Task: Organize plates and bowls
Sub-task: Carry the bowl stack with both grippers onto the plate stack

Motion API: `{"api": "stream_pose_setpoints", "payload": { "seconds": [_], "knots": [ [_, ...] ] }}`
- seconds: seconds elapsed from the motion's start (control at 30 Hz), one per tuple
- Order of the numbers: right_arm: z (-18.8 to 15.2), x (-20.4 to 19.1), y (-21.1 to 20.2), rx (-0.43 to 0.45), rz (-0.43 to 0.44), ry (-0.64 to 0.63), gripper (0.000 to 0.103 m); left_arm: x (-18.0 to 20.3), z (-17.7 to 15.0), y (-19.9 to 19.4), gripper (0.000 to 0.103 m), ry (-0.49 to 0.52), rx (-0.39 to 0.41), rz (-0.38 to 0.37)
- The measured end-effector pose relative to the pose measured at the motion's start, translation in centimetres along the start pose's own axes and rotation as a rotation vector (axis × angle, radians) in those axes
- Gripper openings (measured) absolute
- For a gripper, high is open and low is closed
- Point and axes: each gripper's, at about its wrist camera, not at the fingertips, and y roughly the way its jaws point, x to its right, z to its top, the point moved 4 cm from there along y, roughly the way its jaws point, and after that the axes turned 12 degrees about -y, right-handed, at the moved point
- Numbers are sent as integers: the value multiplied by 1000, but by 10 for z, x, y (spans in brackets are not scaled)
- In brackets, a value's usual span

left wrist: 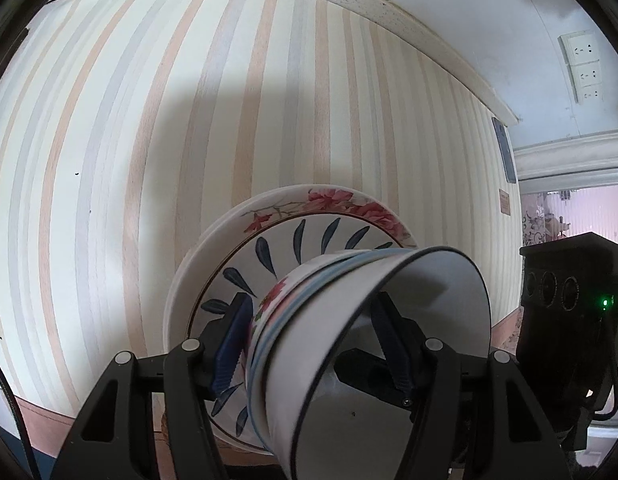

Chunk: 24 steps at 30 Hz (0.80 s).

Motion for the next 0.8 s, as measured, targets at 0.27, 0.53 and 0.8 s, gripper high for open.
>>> {"api": "stream_pose_setpoints", "payload": {
  "seconds": [0.27, 0.53, 0.8],
  "knots": [
    [-2, 4, -2, 1, -6, 12, 68, 4, -3, 0, 59, 16, 7, 22],
    [0, -2, -17, 22, -91, -23, 69, 8, -9, -20, 59, 67, 83, 110],
    [-4, -26, -55, 94, -179, -84, 71, 8, -21, -59, 63, 113, 184, 166]
  ]
}}
